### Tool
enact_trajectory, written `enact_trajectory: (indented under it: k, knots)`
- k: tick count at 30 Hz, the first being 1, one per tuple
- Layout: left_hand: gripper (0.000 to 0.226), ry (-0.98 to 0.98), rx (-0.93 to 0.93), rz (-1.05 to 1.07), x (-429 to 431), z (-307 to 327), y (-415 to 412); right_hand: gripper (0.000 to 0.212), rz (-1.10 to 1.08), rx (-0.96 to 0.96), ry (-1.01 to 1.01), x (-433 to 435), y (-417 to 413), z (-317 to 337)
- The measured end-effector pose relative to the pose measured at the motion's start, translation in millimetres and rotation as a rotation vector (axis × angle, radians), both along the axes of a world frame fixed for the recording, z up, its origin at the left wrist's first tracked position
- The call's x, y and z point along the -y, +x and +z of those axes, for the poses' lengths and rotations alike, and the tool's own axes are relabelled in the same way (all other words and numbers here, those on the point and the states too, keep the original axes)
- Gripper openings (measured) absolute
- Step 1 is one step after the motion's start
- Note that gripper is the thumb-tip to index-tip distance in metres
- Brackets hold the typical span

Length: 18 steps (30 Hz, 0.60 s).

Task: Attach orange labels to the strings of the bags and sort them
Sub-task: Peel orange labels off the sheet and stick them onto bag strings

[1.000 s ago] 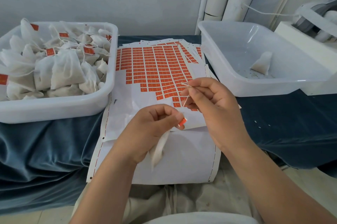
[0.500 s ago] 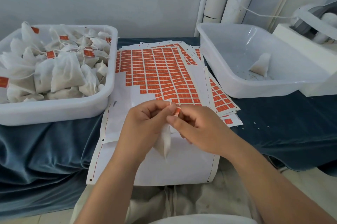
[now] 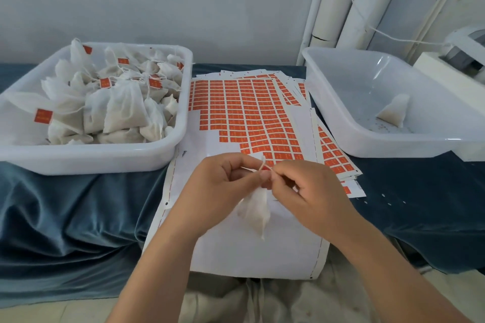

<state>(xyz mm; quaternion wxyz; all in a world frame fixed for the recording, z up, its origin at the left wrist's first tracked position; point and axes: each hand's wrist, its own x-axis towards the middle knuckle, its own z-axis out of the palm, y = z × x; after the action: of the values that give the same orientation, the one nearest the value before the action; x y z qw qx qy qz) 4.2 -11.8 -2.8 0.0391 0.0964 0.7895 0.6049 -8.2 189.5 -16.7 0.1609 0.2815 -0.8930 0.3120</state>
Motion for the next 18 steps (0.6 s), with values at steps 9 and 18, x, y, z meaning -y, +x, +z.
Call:
enact_trajectory:
  k: [9, 18]
  knots:
    - [0.015, -0.026, -0.097, 0.203, 16, 27, -9, 0.036, -0.015, -0.242, -0.017, -3, -2, 0]
    - [0.018, 0.227, -0.526, 0.643, 112, 126, -104, 0.031, -0.03, -0.078, -0.165, -6, 3, 13]
